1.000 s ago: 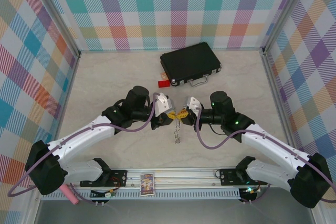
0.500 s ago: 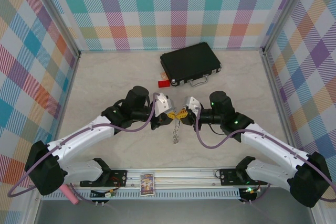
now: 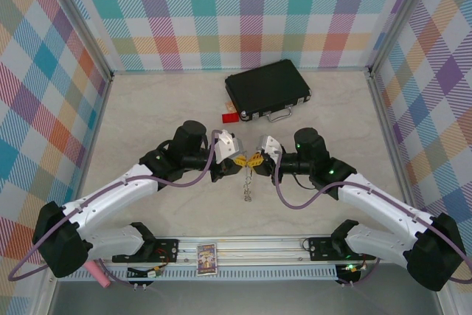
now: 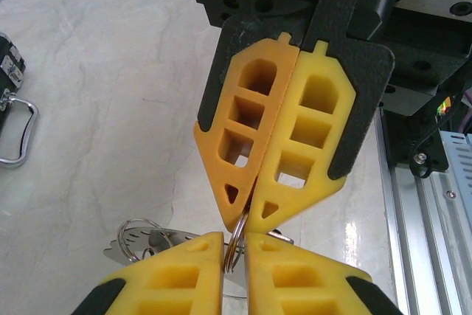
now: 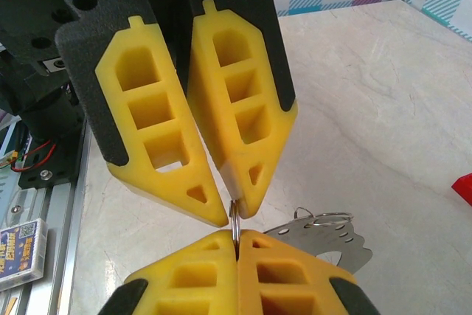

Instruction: Put the keys on the keyring

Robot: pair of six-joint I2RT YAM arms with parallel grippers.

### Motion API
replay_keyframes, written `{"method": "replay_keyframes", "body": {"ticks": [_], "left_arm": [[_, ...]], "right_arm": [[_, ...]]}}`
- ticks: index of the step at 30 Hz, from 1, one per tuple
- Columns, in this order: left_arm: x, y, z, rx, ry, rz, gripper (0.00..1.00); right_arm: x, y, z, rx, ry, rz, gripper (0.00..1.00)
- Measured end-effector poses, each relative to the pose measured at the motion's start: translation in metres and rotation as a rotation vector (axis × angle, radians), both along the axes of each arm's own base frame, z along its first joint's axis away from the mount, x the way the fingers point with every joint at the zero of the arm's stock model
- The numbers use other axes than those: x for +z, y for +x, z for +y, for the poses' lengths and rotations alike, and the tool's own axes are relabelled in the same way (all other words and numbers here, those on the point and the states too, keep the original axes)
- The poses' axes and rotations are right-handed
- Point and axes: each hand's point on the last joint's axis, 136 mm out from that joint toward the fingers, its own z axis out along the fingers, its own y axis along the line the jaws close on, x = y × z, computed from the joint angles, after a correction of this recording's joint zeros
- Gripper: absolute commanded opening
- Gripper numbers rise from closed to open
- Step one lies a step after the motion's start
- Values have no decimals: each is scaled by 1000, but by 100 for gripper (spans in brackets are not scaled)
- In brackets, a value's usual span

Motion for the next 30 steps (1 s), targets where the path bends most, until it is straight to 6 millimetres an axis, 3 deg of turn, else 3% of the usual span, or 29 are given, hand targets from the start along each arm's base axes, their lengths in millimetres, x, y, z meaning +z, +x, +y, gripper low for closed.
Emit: {"method": "replay_keyframes", "body": {"ticks": [7,11,18,19,22,25,30], "left_arm": [[-4,0,-3,-18,17,17,13],[-6,-1,-2,-28,26,15,0],[-7,-2,-2,-36,37,19,0],[-7,-2,-2,-36,37,20,0],[-6,-1,-3,-31,28,20,0],[-2,2,-5,-12,-4,9,0],[5,7,-7,36,-82,16,0]], "right_arm": [[-3,0,-1,-4,-11,10,0],[-4,-1,-1,-1,-14,16,0],[-6,-2,-2,-2,-17,20,0],[-6,-2,-2,-2,-17,19,2],[-5,0,-3,-20,-16,20,23],[1,6,-7,-66,-7,1,25],[17,13,-22,-180,46,-61,37]]}}
